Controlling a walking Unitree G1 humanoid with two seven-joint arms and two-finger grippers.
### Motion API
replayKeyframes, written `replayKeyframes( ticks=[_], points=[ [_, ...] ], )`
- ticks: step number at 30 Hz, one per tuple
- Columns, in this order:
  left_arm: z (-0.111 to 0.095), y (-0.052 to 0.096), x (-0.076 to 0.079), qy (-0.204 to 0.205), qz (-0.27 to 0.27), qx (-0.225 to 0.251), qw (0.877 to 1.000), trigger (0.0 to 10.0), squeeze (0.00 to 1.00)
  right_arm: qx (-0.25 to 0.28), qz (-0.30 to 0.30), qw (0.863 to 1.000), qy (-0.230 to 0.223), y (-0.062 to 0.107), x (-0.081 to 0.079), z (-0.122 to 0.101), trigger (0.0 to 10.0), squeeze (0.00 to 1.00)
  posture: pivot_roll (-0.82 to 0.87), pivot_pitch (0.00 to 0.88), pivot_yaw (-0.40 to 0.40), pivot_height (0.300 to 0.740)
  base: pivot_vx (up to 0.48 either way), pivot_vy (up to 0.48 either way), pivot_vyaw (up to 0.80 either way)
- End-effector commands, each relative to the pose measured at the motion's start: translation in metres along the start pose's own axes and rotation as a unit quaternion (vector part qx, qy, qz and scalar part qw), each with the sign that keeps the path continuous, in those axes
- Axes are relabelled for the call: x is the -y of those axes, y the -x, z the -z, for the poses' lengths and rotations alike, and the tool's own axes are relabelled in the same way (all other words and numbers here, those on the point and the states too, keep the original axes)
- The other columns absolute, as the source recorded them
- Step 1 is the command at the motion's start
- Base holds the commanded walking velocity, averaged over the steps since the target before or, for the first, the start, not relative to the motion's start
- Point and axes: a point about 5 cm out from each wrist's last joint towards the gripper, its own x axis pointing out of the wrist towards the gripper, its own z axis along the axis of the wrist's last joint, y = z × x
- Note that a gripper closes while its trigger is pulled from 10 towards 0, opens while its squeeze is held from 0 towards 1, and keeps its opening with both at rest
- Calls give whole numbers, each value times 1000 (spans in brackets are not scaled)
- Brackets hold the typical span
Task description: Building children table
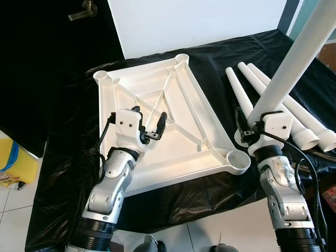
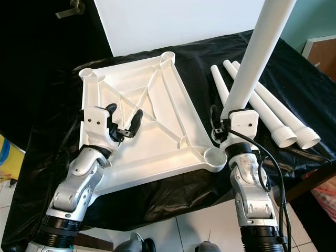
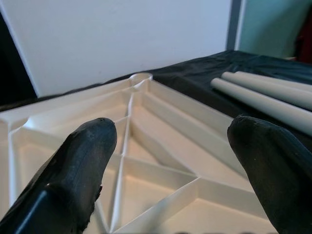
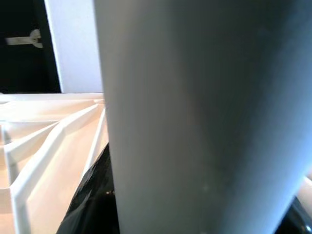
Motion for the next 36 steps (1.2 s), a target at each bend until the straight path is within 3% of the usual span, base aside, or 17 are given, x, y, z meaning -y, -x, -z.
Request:
replayKeyframes(
  ticks=[1, 8, 16, 36],
  points=[
    [1, 5, 12, -7, 122, -2, 992, 10000, 0, -7, -12, 1000, -9, 2, -4, 4, 10000, 0, -75, 100, 78, 740, 0, 0, 0],
    [3, 10, 27, -19, 195, -9, 981, 10000, 0, -15, -45, 999, -8, 6, -6, 8, 10000, 0, -81, 100, 82, 740, 0, 0, 0],
    [7, 22, 41, -19, 281, -30, 959, 10000, 0, -11, -71, 997, -8, 12, -11, 10, 10000, 0, -82, 98, 82, 740, 0, 0, 0],
    [10, 31, 47, -20, 335, -45, 941, 10000, 0, -52, -103, 993, -27, 30, -17, 31, 10000, 0, -87, 123, 99, 740, 0, 0, 0]
  ],
)
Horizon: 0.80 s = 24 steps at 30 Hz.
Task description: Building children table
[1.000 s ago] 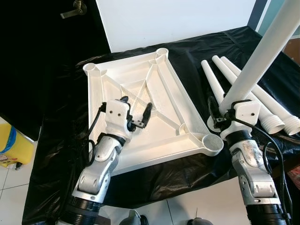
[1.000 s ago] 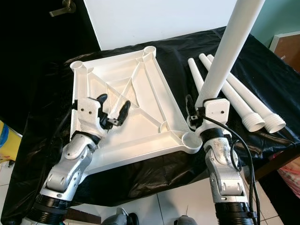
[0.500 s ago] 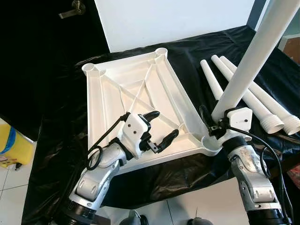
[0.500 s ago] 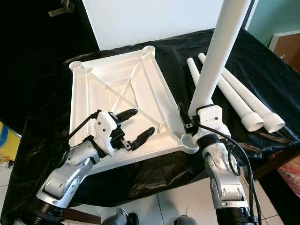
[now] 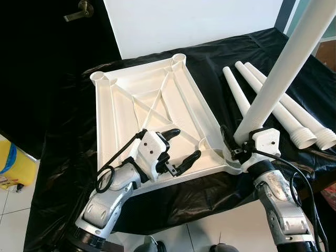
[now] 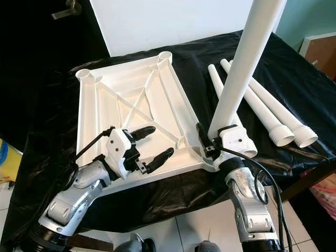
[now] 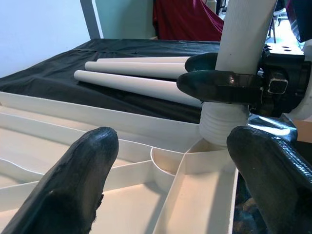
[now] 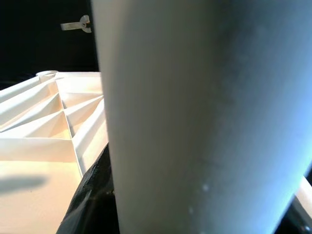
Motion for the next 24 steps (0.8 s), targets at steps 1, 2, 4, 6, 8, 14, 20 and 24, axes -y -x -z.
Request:
replayKeyframes(
  ticks=[1, 2, 4, 6, 8, 14, 20, 24],
  points=[
    [2, 2, 8, 1, 53, -9, 999, 10000, 0, -35, -10, 999, -10, 6, -3, 15, 10000, 0, -87, 124, 98, 740, 0, 0, 0],
    [2, 2, 8, 1, 53, -9, 999, 10000, 0, -35, -10, 999, -10, 6, -3, 15, 10000, 0, -87, 124, 98, 740, 0, 0, 0],
    [1, 2, 8, 2, 54, -9, 998, 10000, 0, -38, -14, 999, -11, 7, -4, 17, 10000, 0, -84, 126, 97, 740, 0, 0, 0],
    [0, 2, 8, 3, 55, -9, 998, 10000, 0, -40, -17, 999, -9, 8, -4, 18, 10000, 0, -85, 125, 97, 740, 0, 0, 0],
    [0, 2, 8, 3, 56, -9, 998, 10000, 0, -42, -21, 999, -4, 9, -4, 19, 10000, 0, -86, 125, 96, 740, 0, 0, 0],
    [-1, 3, 6, 9, 57, -10, 998, 10000, 0, -54, -40, 998, 19, 21, -1, 19, 10000, 0, -93, 128, 96, 740, 0, 0, 0],
    [-2, 2, 6, 11, 58, -9, 998, 10000, 0, -56, -53, 997, 32, 24, -3, 20, 10000, 0, -96, 128, 99, 740, 0, 0, 0],
    [-3, 2, 6, 10, 59, -8, 998, 10000, 0, -58, -65, 995, 40, 27, -4, 20, 10000, 0, -103, 127, 100, 740, 0, 0, 0]
  ],
)
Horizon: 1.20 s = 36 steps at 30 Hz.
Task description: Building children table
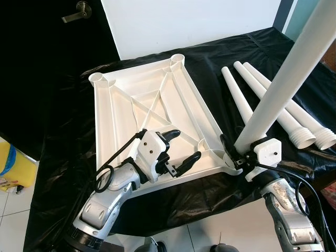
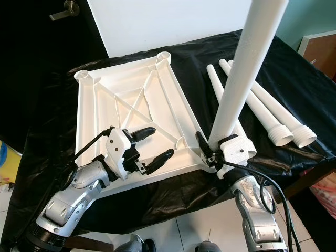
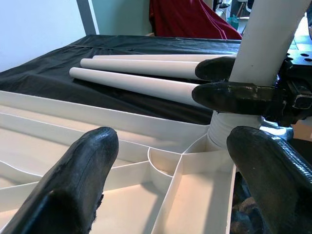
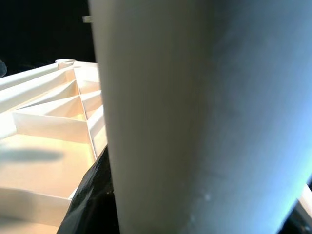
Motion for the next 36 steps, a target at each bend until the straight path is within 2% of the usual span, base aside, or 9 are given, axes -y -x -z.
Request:
replayKeyframes(
  ticks=[1, 5, 13, 15, 17, 24, 29, 36],
  points=[
    [-1, 0, 5, 3, 51, -2, 999, 10000, 0, -44, -20, 999, -4, 8, -6, 16, 10000, 0, -103, 124, 99, 740, 0, 0, 0],
    [-1, -1, 5, 3, 51, -1, 999, 10000, 0, -46, -26, 999, -2, 9, -7, 16, 10000, 0, -105, 124, 101, 740, 0, 0, 0],
    [-2, -4, 5, 2, 55, 2, 999, 10000, 0, -62, -64, 996, -27, 3, -10, 23, 10000, 0, -106, 115, 104, 740, 0, 0, 0],
    [-3, -4, 5, 2, 55, 3, 998, 10000, 0, -66, -66, 995, -42, 2, -10, 26, 10000, 0, -105, 114, 102, 740, 0, 0, 0],
    [-4, -4, 5, 2, 55, 4, 998, 10000, 0, -70, -55, 993, -79, 1, -9, 30, 10000, 0, -97, 115, 98, 740, 0, 0, 0],
    [-4, -2, 6, 2, 52, 3, 999, 10000, 0, -72, -46, 991, -102, 3, -8, 33, 10000, 0, -91, 116, 90, 740, 0, 0, 0],
    [-4, -2, 6, 4, 49, 3, 999, 10000, 0, -75, -45, 990, -108, 5, -9, 35, 10000, 0, -90, 116, 88, 740, 0, 0, 0],
    [-4, -3, 5, 4, 46, 3, 999, 10000, 0, -62, -47, 994, -77, 4, -10, 33, 10000, 0, -93, 121, 87, 740, 0, 0, 0]
  ],
)
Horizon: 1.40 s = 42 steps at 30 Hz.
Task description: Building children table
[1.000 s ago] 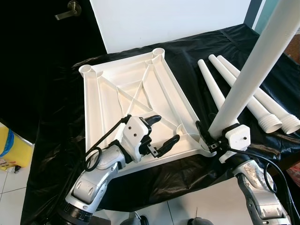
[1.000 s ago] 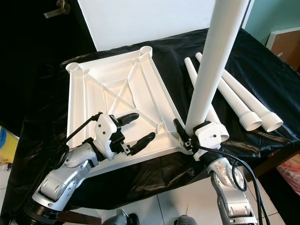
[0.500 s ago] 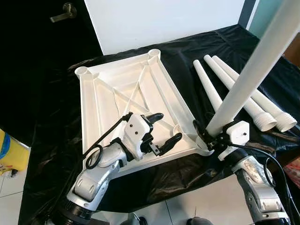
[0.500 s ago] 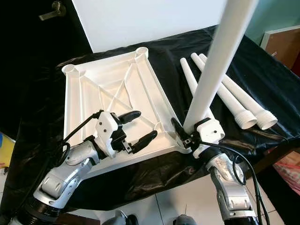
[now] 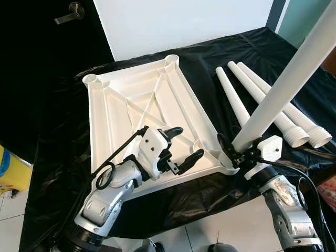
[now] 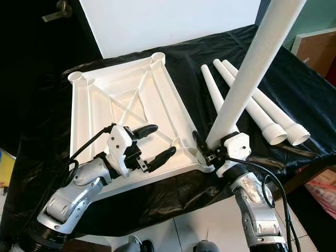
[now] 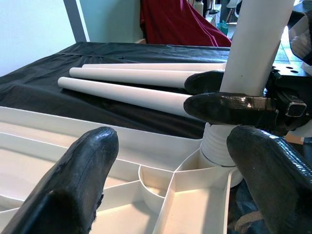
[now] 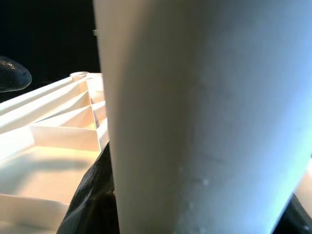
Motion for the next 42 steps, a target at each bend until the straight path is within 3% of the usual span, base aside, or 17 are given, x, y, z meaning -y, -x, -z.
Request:
replayKeyframes(
  ticks=[1, 13, 23, 33, 42],
  points=[
    [1, 2, 5, 4, 38, -5, 999, 10000, 0, -67, -7, 998, -14, 11, -7, 26, 10000, 0, -93, 121, 87, 740, 0, 0, 0],
    [3, 1, 4, 4, 35, -7, 999, 10000, 0, -54, -16, 998, 12, 11, -11, 21, 10000, 0, -96, 128, 86, 740, 0, 0, 0],
    [30, 6, 8, 3, 14, -48, 999, 10000, 0, -39, 1, 999, 17, 11, -11, 19, 10000, 0, -97, 131, 91, 740, 0, 0, 0],
    [56, 8, 10, 32, -25, -78, 996, 10000, 0, -30, 17, 999, 6, 10, -15, 22, 10000, 0, -96, 132, 108, 740, 0, 0, 0],
    [62, 10, 8, 32, -37, -82, 995, 10000, 0, -25, 25, 999, 3, 8, -16, 22, 10000, 0, -87, 132, 109, 740, 0, 0, 0]
  ],
)
